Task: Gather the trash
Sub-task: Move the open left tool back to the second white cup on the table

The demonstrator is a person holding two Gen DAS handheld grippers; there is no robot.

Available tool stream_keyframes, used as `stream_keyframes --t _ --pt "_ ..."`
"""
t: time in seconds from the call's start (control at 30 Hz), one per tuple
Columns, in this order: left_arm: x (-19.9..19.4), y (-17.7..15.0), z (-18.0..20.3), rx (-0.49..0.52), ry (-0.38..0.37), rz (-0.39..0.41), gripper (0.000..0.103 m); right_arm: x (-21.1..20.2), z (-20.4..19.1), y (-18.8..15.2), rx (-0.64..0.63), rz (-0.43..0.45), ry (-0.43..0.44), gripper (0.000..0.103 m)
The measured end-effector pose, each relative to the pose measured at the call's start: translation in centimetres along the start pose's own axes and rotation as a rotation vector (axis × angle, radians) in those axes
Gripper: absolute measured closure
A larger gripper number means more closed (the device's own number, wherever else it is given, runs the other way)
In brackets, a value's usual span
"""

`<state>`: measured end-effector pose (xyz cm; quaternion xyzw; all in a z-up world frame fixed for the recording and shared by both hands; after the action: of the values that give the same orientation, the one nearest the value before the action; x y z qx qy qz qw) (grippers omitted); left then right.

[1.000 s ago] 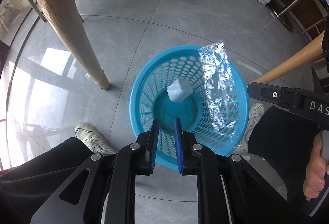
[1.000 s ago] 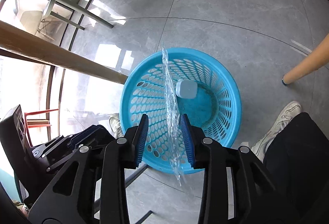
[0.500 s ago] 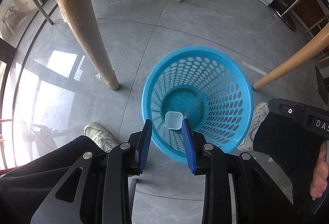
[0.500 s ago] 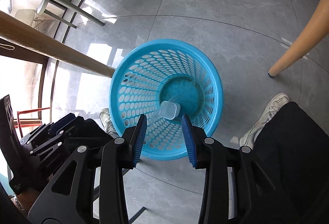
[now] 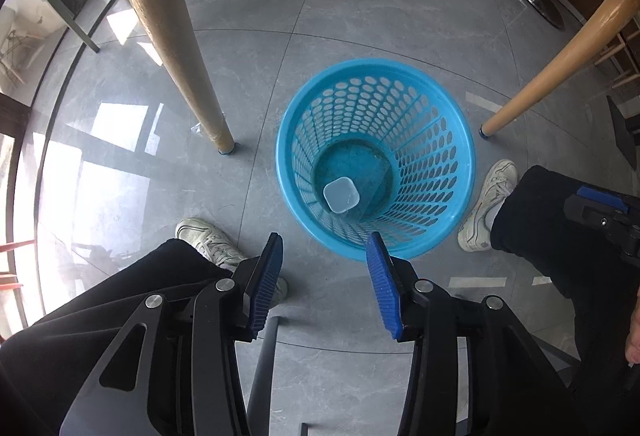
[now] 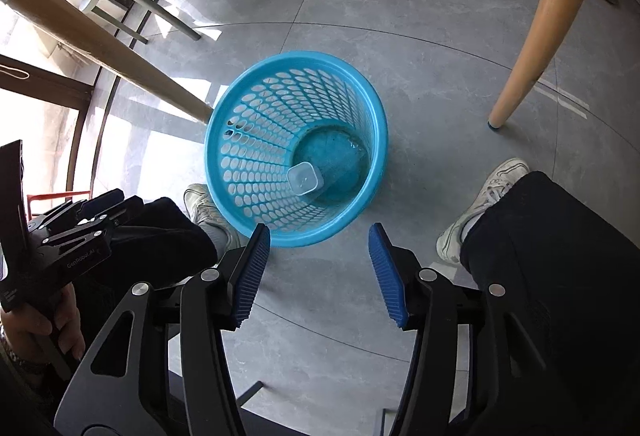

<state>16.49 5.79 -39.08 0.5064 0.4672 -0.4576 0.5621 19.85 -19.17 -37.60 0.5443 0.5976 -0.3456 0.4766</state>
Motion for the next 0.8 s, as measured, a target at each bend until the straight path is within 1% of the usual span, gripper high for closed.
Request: stream_keyframes --t 0.03,0.1,0.2,0.3,0.4,0.47,0.6,0.8 --pt "-0.7 -0.2 0.2 0.006 -0.001 0.009 0.058 -0.6 -0.2 -0.2 -0.004 0.011 0.000 0.049" --pt "-2.0 -0.7 0.3 0.015 -0.010 0.035 0.052 -1.5 -0.5 -0.8 -0.010 0.019 0.005 0.047" --pt "-4.0 -1.6 0.4 0.018 -0.025 0.064 0.051 -3.0 -0.6 -1.8 -0.007 0.037 0.009 0.047" --pt "-5.9 -2.7 0.0 -0.009 -0.059 0.085 0.049 -5.0 -0.6 -3.0 0.000 0.068 0.019 0.040" --pt "-8.1 -3.7 -0.4 -0.033 -0.077 0.130 0.049 -7.5 -0.2 -4.2 0.004 0.105 0.018 0.036" --pt "-9.5 -4.4 -0.6 -0.046 -0.092 0.166 0.048 -9.5 0.2 -4.9 0.015 0.137 0.033 0.032" --pt "-11.8 -5.9 -0.4 -0.034 -0.082 0.231 0.048 -12.4 0.6 -6.2 0.005 0.191 0.028 0.032" --pt "-15.4 -7.2 -0.1 0.000 -0.026 0.334 0.048 -16.3 -0.2 -8.0 -0.056 0.280 -0.012 0.031"
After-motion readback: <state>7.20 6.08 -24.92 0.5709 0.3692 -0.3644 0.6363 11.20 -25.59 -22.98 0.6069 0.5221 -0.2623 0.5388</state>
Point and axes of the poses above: each gripper's, at about its wrist camera, not at the fingertips, and x roughly the way its jaws point, z to its right, y to its top, the point moved 2 cm from there along x, roughly the way its jaws point, and after that the axes turned 2 degrees about x, right-handed, at the moved point
